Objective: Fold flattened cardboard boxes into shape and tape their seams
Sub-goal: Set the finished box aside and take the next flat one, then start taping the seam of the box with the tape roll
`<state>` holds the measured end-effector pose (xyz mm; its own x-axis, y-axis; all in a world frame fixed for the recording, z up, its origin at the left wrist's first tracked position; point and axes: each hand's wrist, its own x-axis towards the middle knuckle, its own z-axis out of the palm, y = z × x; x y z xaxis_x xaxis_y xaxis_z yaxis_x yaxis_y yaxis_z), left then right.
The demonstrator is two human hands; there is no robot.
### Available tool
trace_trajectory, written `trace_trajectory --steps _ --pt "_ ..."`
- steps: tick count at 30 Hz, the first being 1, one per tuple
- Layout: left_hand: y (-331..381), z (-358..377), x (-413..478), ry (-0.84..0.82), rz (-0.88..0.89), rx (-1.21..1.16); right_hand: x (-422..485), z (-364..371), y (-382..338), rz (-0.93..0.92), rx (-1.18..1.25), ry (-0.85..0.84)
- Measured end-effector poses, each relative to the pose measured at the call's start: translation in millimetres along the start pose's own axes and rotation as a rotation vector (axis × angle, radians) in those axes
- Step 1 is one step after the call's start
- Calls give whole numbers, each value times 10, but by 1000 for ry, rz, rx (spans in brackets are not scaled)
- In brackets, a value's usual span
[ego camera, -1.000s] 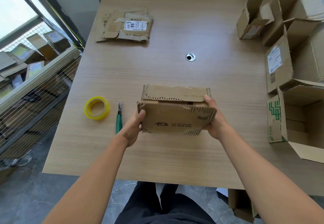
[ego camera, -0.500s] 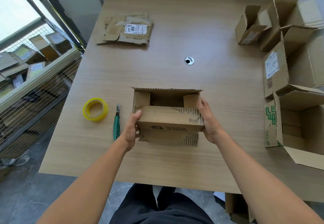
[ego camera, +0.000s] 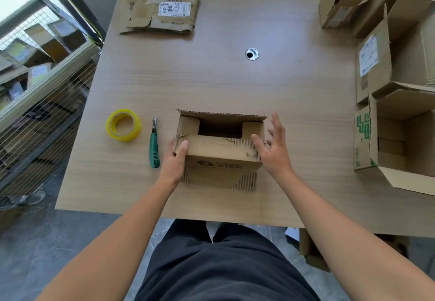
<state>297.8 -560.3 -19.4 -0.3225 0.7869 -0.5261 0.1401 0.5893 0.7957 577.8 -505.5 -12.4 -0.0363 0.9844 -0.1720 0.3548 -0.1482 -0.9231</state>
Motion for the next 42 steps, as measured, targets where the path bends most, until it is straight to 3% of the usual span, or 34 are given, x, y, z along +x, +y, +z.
trace_trajectory --steps 2,6,9,12,15,18,21,23,26,31,33,36,38,42 --pt "106 -27 22 85 185 126 105 -32 -17 -194 -118 -41" --pt "356 -124 178 225 597 469 161 -68 16 -332 -341 -63" --pt "423 -86 279 70 830 790 88 -48 28 -409 -483 -37" --pt "278 -45 240 32 886 975 85 52 -96 -430 -644 -11" --pt "316 26 257 83 860 1007 77 357 -297 -404 -895 -146" --pt "478 -60 369 31 739 758 45 637 -369 -288 -1079 -272" --pt "404 -591 604 301 468 477 104 709 -376 -277 -1110 -278" --pt "221 -1080 805 385 177 621 133 737 -368 -299 -1139 -262" --pt "-29 -1473 1044 190 -3 977 139 794 -354 -321 -1136 -230" --pt "-16 -1698 1213 126 229 1184 201 886 -414 -320 -1150 -211" --pt "155 -1684 1161 132 370 1086 220 874 -473 -287 -1159 -240" --pt "489 -1418 975 179 812 879 228 850 -542 -233 -1116 -265" --pt "669 -1143 802 117 1032 808 235 854 -585 -193 -1014 -270" --pt "750 -658 643 -80 1151 972 286 842 -685 -119 -755 -232"
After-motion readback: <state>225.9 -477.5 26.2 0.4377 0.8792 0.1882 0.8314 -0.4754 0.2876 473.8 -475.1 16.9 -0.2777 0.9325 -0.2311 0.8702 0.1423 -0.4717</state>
